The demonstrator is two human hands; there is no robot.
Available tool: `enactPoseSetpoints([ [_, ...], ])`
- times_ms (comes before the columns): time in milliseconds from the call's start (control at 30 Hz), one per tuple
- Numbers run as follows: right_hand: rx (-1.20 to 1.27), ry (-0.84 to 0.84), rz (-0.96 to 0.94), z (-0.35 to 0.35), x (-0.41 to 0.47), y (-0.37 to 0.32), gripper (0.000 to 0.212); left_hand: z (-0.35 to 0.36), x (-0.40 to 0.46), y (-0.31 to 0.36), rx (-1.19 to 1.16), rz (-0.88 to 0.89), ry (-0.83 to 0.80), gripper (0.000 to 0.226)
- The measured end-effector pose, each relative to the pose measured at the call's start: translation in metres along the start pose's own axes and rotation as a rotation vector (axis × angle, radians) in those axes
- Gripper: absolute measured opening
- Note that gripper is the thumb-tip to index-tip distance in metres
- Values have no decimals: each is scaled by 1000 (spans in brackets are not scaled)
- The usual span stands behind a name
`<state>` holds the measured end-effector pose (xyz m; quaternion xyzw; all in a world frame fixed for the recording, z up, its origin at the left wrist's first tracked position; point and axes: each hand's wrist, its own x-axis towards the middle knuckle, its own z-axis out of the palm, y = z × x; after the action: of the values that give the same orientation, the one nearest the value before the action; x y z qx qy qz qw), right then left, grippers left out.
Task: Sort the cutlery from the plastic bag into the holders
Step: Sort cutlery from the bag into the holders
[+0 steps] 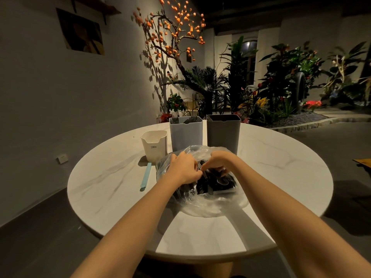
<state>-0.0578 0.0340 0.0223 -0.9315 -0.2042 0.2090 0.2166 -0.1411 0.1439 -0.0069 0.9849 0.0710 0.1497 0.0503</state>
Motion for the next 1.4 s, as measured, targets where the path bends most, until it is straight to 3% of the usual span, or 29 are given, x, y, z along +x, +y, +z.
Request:
enactPoseSetpoints([
  [267, -272, 56, -99, -3, -17, -11, 42, -1, 1, 0, 78, -19, 1, 19],
  [600, -439, 63, -59, 5, 1, -11, 41, -1, 3, -2, 71, -64, 9, 17],
  [767, -346, 99, -68, 4, 4, -8, 37, -3, 2, -1, 5, -55, 66, 11],
  [867, -238, 38, -60, 1, 0, -7, 37, 1, 4, -2, -8, -44, 87, 15],
  [1233, -270, 45, -62, 2, -5, 1, 33, 1, 1, -3, 64, -42, 42, 27],
  [1400, -212, 41, -34, 1, 1, 2, 22, 3, 1, -4, 74, -47, 45, 28],
])
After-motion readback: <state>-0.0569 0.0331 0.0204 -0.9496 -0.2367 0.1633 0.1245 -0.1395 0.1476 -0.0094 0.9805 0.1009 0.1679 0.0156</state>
